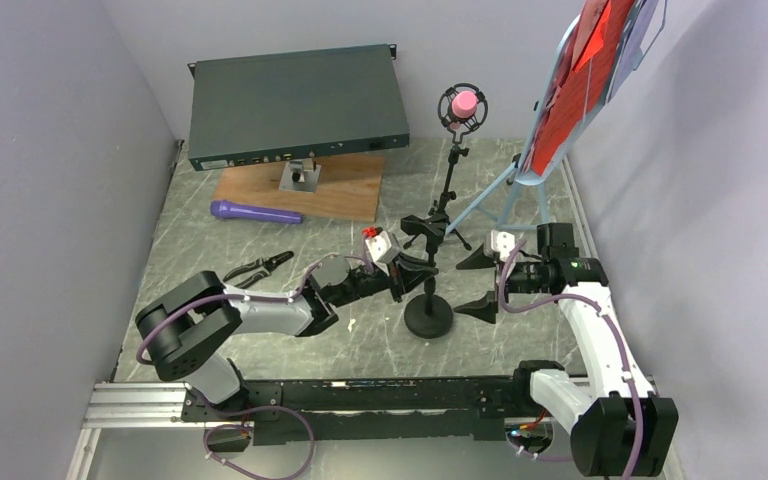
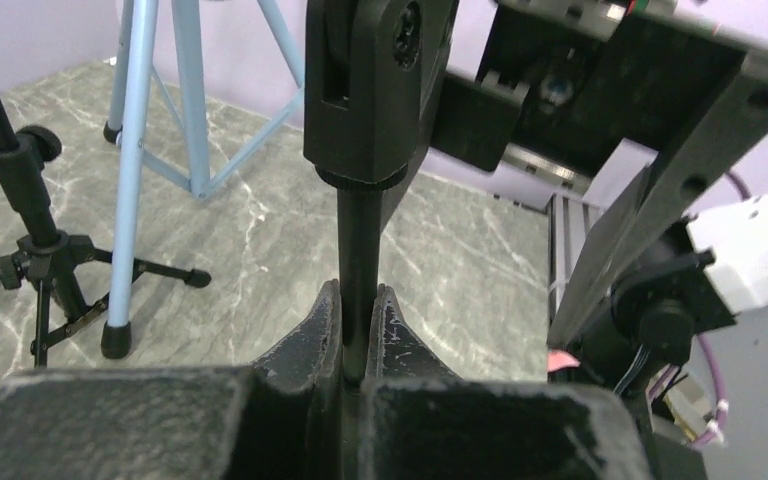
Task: Pack up the instrument practice props
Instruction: Pick up the microphone stand at the center of the board, then unscrew the knob on the microphone stand.
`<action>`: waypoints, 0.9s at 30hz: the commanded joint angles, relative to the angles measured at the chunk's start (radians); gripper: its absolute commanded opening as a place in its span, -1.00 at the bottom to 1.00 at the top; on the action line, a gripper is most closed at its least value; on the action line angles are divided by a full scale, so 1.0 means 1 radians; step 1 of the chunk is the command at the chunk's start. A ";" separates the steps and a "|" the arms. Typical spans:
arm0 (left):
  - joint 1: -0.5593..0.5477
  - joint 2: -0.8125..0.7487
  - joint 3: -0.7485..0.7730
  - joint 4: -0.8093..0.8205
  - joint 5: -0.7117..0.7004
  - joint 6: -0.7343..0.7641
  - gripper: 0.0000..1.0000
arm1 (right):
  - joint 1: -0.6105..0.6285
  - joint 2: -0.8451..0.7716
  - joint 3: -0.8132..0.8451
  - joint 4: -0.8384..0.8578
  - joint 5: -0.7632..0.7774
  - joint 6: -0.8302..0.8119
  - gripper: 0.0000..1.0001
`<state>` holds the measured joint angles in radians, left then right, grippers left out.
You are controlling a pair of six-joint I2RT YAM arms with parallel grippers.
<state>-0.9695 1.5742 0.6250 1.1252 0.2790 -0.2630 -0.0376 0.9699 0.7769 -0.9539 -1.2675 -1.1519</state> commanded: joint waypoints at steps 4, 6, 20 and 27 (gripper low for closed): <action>-0.062 -0.082 0.093 0.224 -0.155 -0.104 -1.00 | 0.100 0.019 -0.035 0.176 -0.049 0.158 0.98; -0.074 -0.082 0.096 0.253 -0.183 -0.113 -1.00 | 0.105 0.020 -0.039 0.205 -0.043 0.186 0.97; -0.109 -0.089 0.111 0.341 -0.275 -0.120 -1.00 | 0.109 0.022 -0.041 0.262 -0.035 0.262 0.50; -0.109 -0.095 0.098 0.372 -0.276 -0.143 -1.00 | 0.109 0.024 -0.026 0.263 -0.054 0.274 -0.81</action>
<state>-1.0718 1.5311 0.6907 1.3060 0.0322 -0.3721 0.0666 0.9939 0.7353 -0.7086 -1.2644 -0.8867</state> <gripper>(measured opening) 0.059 0.316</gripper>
